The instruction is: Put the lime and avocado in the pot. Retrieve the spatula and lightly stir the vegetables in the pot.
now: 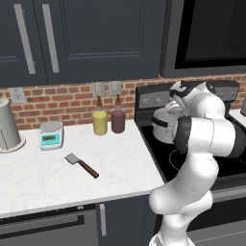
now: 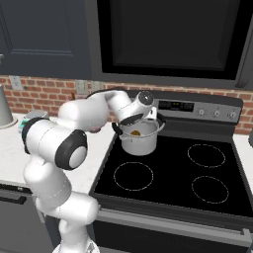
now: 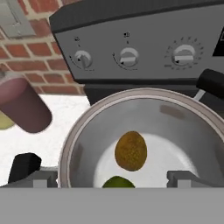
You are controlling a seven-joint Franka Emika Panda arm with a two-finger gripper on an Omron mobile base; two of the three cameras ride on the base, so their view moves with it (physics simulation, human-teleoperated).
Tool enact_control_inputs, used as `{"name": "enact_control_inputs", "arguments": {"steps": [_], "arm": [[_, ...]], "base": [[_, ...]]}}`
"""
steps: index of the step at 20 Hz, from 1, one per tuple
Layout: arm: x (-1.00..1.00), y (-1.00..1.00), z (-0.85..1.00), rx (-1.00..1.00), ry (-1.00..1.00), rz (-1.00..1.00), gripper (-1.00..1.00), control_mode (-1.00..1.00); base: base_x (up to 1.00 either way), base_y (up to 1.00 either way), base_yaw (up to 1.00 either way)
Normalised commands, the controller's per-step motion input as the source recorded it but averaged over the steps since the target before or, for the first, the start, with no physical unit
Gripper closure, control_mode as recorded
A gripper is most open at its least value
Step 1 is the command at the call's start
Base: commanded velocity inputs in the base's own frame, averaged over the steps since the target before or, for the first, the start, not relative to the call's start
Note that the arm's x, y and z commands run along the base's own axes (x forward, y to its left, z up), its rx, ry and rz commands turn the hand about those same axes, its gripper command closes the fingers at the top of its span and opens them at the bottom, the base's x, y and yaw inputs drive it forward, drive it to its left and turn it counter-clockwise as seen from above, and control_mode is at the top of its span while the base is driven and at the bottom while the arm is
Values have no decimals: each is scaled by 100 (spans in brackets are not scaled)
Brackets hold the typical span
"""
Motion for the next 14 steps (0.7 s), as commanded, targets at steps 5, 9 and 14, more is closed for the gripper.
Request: {"name": "enact_control_inputs", "arguments": {"steps": [5, 9, 14], "arm": [[-62, 0, 43, 0, 0, -4, -100, -100], [-70, 0, 43, 0, 0, -4, -100, -100], [-78, 0, 43, 0, 0, -4, -100, -100]], "base": [[0, 0, 0], [0, 0, 0], [0, 0, 0]]}}
